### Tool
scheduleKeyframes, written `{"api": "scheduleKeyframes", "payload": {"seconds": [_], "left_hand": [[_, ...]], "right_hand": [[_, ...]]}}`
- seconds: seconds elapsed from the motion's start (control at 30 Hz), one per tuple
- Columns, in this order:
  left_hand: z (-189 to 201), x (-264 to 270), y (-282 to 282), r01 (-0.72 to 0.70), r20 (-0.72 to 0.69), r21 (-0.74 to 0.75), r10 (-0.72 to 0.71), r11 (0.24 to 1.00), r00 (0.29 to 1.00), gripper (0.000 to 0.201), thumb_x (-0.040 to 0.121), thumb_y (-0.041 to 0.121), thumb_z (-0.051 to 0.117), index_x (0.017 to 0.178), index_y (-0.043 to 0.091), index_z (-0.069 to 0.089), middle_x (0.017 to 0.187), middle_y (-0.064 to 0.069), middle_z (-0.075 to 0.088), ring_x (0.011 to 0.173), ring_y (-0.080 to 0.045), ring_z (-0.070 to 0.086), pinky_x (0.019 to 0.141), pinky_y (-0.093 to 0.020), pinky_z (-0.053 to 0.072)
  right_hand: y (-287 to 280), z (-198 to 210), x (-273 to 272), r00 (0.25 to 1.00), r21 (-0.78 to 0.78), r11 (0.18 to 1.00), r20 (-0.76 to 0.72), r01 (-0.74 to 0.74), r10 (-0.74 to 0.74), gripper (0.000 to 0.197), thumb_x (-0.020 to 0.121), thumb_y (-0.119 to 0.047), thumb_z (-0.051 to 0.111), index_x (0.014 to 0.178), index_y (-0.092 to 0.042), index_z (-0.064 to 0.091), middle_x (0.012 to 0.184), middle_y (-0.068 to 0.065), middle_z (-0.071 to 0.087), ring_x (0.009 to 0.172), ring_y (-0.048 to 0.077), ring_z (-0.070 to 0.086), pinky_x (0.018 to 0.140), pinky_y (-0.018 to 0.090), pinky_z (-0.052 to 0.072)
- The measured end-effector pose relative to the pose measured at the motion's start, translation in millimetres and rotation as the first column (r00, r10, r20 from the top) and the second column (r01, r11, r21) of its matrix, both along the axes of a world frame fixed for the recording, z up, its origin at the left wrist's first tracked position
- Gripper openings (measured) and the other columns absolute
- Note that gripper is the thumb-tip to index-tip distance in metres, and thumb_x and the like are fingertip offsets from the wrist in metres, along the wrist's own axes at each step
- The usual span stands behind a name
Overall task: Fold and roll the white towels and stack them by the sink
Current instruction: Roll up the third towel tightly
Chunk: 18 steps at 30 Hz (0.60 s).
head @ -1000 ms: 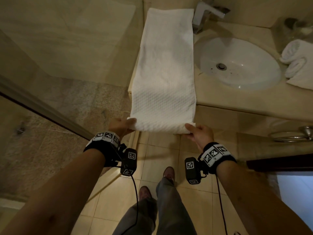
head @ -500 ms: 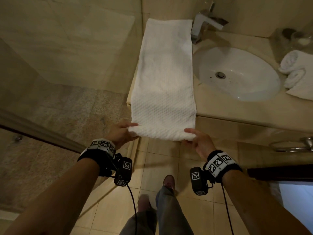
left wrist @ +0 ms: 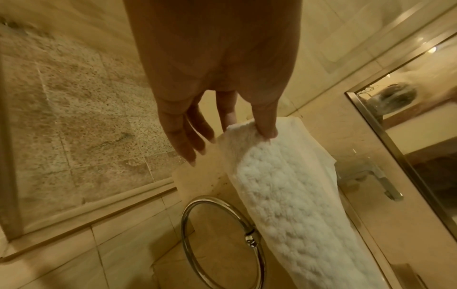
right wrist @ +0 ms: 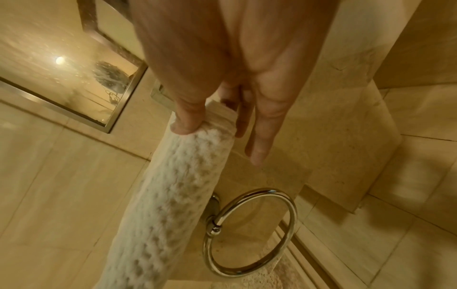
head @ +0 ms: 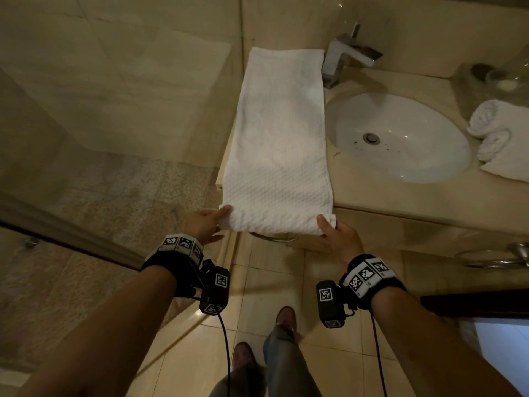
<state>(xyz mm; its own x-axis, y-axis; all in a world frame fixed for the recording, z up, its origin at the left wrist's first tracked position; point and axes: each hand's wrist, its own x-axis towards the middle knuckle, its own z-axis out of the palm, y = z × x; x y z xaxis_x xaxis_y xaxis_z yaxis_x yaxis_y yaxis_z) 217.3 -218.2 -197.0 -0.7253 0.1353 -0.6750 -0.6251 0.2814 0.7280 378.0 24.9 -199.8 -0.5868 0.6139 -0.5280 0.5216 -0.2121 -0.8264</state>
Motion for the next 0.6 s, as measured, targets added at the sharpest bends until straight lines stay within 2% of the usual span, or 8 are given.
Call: {"api": "scheduleKeyframes", "payload": {"seconds": [0.1, 0.17, 0.2, 0.27, 0.37, 0.43, 0.5, 0.6], "left_hand": [[4, -4, 2, -0.083, 0.013, 0.075, 0.082, 0.994, 0.997, 0.034, 0.08, 0.023, 0.076, 0.1, -0.002, 0.066, 0.103, -0.015, 0.068, 0.091, -0.026, 0.067, 0.059, -0.031, 0.058], [6, -5, 3, -0.125, -0.006, 0.079, 0.126, 0.989, 0.992, 0.048, 0.074, 0.018, 0.08, 0.108, -0.008, 0.059, 0.106, -0.02, 0.065, 0.092, -0.03, 0.066, 0.055, -0.034, 0.058], [7, -5, 4, -0.138, -0.044, 0.066, 0.141, 0.988, 0.989, 0.049, 0.072, 0.016, 0.081, 0.108, -0.004, 0.054, 0.105, -0.019, 0.062, 0.092, -0.032, 0.065, 0.054, -0.038, 0.058], [13, -4, 8, -0.125, -0.13, 0.055, 0.131, 0.991, 0.983, 0.036, 0.077, 0.006, 0.076, 0.103, 0.009, 0.051, 0.099, -0.015, 0.058, 0.087, -0.03, 0.062, 0.052, -0.042, 0.059], [22, -1, 14, -0.044, -0.196, 0.082, 0.06, 0.996, 0.979, 0.009, 0.084, 0.001, 0.067, 0.09, 0.008, 0.067, 0.1, -0.016, 0.063, 0.088, -0.03, 0.062, 0.052, -0.037, 0.059], [26, -1, 13, -0.051, -0.188, 0.089, 0.067, 0.995, 0.98, 0.01, 0.083, 0.006, 0.069, 0.092, 0.004, 0.071, 0.096, -0.013, 0.066, 0.088, -0.027, 0.063, 0.055, -0.034, 0.06], [27, -2, 10, -0.01, -0.151, 0.087, 0.024, 0.996, 0.988, 0.016, 0.081, 0.006, 0.068, 0.096, 0.007, 0.072, 0.093, -0.008, 0.068, 0.087, -0.024, 0.064, 0.062, -0.031, 0.058], [30, -1, 7, 0.08, -0.102, 0.127, -0.067, 0.989, 0.993, 0.045, 0.073, -0.02, 0.05, 0.106, 0.006, 0.067, 0.101, -0.008, 0.063, 0.085, -0.025, 0.06, 0.067, -0.033, 0.054]], "right_hand": [[2, 3, -6, 1.0, 0.104, 0.994, 0.009, 0.021, -0.022, 0.044, 0.077, -0.042, 0.077, 0.081, 0.0, 0.063, 0.076, 0.006, 0.068, 0.069, 0.018, 0.062, 0.061, 0.026, 0.049], [3, 4, -11, 0.999, 0.132, 0.99, -0.029, 0.048, -0.044, 0.049, 0.074, -0.041, 0.08, 0.085, 0.003, 0.059, 0.08, 0.007, 0.067, 0.07, 0.019, 0.062, 0.061, 0.028, 0.05], [1, 6, -12, 0.996, 0.141, 0.987, -0.062, 0.076, -0.068, 0.048, 0.075, -0.038, 0.08, 0.092, 0.0, 0.058, 0.088, 0.006, 0.066, 0.073, 0.018, 0.063, 0.061, 0.028, 0.051], [-3, 10, -15, 0.991, 0.231, 0.967, -0.111, 0.103, -0.079, 0.044, 0.078, -0.034, 0.078, 0.101, -0.011, 0.049, 0.099, 0.005, 0.06, 0.084, 0.021, 0.061, 0.066, 0.033, 0.054], [-4, 12, -15, 0.988, 0.312, 0.949, -0.157, 0.047, 0.003, 0.027, 0.081, -0.036, 0.074, 0.097, -0.028, 0.053, 0.106, 0.002, 0.063, 0.099, 0.026, 0.061, 0.08, 0.043, 0.055], [-1, 10, -16, 0.991, 0.273, 0.962, -0.132, 0.008, 0.029, 0.019, 0.077, -0.049, 0.071, 0.088, -0.036, 0.062, 0.105, 0.0, 0.066, 0.102, 0.025, 0.062, 0.083, 0.049, 0.055], [1, 13, -19, 0.992, 0.163, 0.987, -0.126, 0.007, 0.014, 0.019, 0.078, -0.047, 0.071, 0.088, -0.031, 0.067, 0.103, 0.002, 0.066, 0.099, 0.025, 0.063, 0.08, 0.047, 0.057], [3, 23, -23, 0.987, -0.111, 0.994, -0.16, -0.021, 0.003, 0.021, 0.09, -0.006, 0.059, 0.11, -0.013, 0.059, 0.098, 0.008, 0.06, 0.085, 0.024, 0.062, 0.065, 0.029, 0.06]]}}
